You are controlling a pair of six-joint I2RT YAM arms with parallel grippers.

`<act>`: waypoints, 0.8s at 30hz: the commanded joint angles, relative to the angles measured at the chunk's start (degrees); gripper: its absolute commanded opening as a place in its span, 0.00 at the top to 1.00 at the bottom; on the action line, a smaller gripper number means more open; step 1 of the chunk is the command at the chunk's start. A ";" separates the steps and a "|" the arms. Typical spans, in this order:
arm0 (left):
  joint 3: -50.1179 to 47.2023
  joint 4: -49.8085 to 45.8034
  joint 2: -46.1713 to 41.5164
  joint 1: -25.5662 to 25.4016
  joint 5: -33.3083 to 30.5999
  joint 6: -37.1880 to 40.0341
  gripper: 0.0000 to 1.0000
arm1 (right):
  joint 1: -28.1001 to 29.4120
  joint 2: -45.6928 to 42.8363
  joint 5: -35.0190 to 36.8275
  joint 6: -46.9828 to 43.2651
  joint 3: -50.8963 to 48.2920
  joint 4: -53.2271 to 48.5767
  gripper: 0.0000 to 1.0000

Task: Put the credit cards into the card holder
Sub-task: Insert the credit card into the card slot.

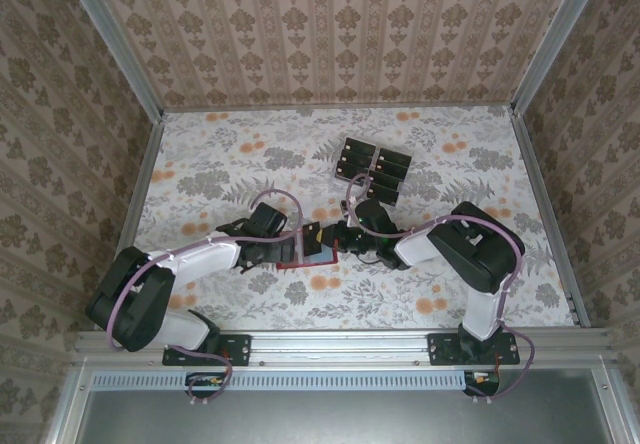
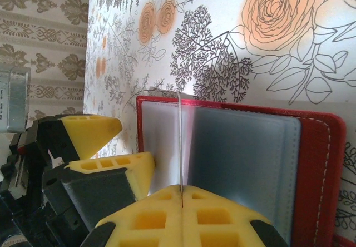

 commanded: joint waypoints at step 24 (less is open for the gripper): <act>-0.45 -3.52 -3.43 -0.25 -1.64 -1.12 0.00 | 0.94 -0.41 1.21 1.43 -2.07 3.58 1.00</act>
